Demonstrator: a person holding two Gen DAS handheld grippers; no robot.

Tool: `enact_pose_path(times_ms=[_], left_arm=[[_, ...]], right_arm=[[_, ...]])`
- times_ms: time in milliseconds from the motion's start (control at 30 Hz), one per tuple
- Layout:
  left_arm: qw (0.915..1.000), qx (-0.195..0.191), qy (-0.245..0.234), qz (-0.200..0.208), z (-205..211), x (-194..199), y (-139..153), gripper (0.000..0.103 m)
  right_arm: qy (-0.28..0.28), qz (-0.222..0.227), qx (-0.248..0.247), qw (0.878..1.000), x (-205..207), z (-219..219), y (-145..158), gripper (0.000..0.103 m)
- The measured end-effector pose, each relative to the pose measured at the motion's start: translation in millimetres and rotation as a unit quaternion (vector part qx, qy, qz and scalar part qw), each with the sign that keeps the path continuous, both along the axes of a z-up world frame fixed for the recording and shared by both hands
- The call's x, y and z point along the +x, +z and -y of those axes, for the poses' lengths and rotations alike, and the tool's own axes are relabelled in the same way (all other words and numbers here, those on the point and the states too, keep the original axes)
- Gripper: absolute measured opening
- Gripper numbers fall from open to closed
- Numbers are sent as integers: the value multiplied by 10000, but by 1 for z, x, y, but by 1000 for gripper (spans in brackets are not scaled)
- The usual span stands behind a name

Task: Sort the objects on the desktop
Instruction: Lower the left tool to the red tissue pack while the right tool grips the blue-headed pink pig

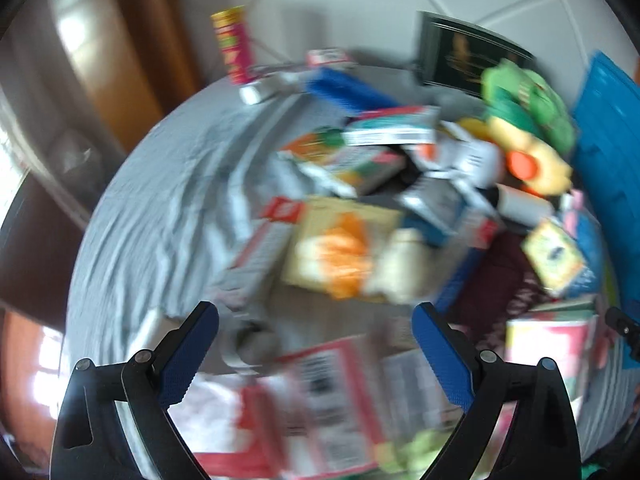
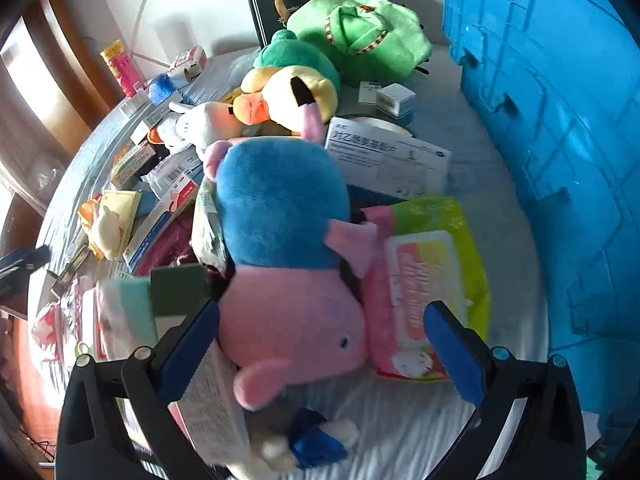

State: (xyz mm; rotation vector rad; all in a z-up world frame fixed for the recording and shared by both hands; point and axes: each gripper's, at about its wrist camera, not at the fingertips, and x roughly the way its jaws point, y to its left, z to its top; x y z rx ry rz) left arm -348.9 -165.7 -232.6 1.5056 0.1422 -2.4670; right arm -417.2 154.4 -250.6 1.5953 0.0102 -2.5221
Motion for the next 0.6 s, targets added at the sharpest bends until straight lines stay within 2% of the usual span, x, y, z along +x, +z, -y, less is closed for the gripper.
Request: enact_pose_path(times_ms=[67,100,133,200,233,400,600], left_arm=[[9998,-5,190,52,23,9,-3,99],[9996,-7,285,79,34,14,-5,99],[9992,-10,380,105,46,18,-6,99],[9983,-15,569,157,69,28,-9,99],[9976,-17,664,183,80,32,-11,99],[9945,111,1000,288,100,60,-21,99],[9894,347,1338,450,102,86,-37,99]], right_arm=[[-6,41,36,10000,-4,7,-4,103],[11,77,49,10000,-6,9,-7,93],[27,113,60,9999,-8,12,-9,77],[88,214,-22,9997,-13,14,-14,60],[141,264,-74,9995,-15,16,-16,57],[325,310,42,9990,-30,29,-22,57],[333,393,5,9987,-40,28,-32,62]])
